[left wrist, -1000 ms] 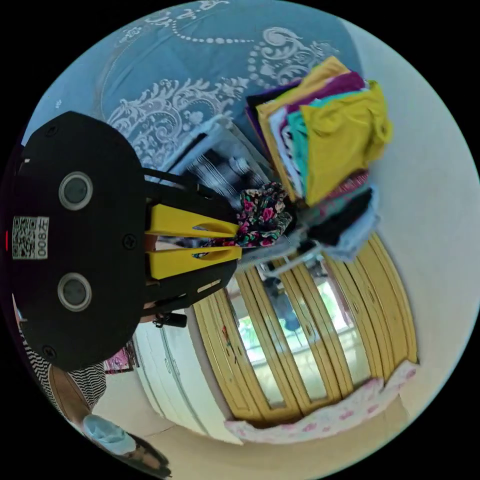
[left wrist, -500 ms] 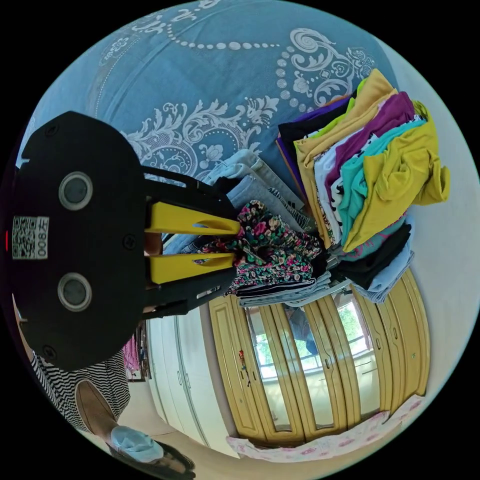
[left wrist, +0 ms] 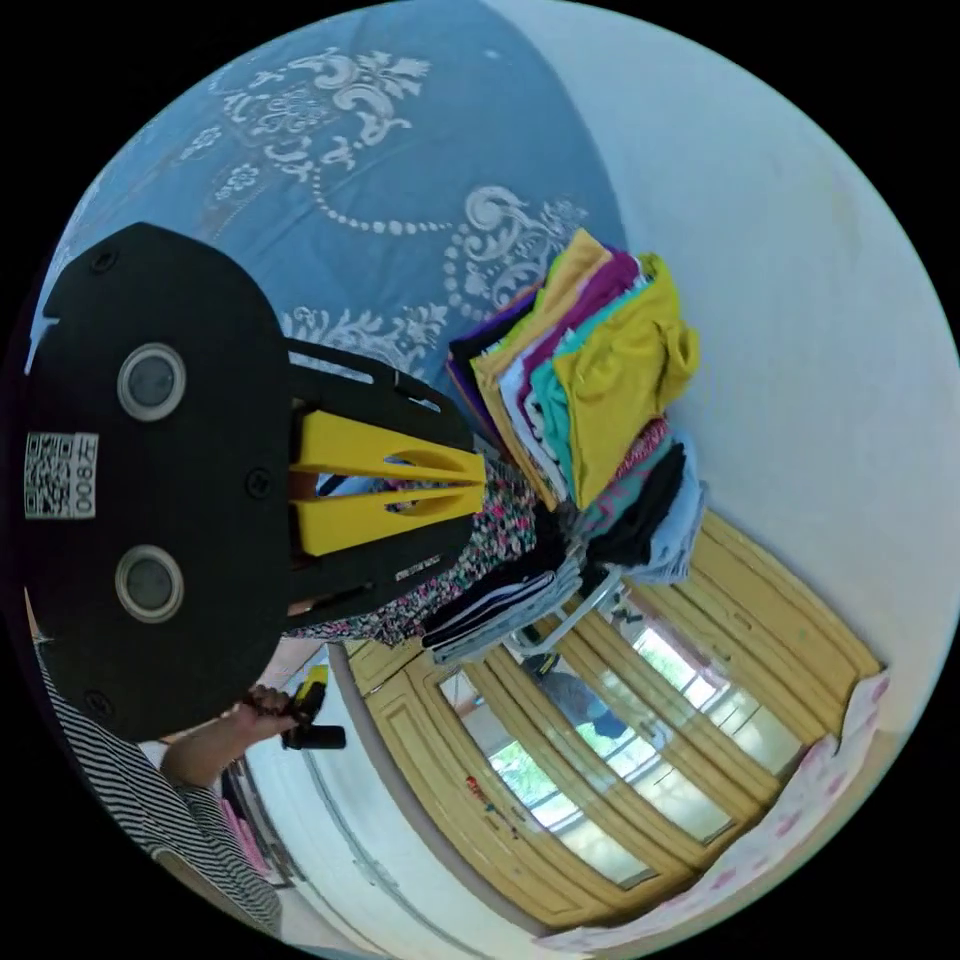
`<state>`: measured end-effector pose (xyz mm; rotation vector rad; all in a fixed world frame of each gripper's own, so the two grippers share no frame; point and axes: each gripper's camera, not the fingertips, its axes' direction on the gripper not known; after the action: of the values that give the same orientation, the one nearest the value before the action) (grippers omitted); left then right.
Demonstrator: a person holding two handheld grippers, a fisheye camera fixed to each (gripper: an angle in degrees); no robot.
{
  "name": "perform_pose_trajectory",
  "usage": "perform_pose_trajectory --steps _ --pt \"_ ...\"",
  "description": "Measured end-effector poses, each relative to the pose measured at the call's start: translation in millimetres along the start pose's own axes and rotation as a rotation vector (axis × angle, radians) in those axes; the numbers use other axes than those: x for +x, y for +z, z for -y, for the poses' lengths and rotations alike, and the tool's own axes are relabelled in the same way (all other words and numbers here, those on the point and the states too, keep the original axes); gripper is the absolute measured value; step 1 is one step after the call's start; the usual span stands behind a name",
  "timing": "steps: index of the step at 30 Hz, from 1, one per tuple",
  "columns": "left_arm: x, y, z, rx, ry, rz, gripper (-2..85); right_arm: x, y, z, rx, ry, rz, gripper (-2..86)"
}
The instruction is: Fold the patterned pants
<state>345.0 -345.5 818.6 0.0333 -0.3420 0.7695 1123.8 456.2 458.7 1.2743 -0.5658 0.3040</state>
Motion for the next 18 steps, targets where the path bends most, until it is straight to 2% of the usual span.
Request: perform_pose_trajectory --steps 3,8,12,15,18 --pt "38.5 32.4 25.1 -0.088 0.126 0.052 0.2 -39.9 8.2 38.0 -0.02 -0.182 -0.171 0.1" --pt "65.3 93.2 51.2 -0.225 0.198 0.17 0.2 -83.5 53.9 74.4 -0.105 -0.366 -0.647 0.0" --pt "76.0 113.7 58.3 -0.226 0.299 0.208 0.2 -91.6 84.1 65.2 -0.194 -0.437 -0.776 0.0" --pt "84.0 123.8 61.6 -0.232 0.36 0.225 0.2 -102.6 95.3 48.8 -0.109 -0.505 -0.852 0.0" --pt "88.8 120.5 67.9 -0.263 0.361 0.188 0.2 -115.0 97.0 44.4 -0.051 -0.467 -0.892 0.0"
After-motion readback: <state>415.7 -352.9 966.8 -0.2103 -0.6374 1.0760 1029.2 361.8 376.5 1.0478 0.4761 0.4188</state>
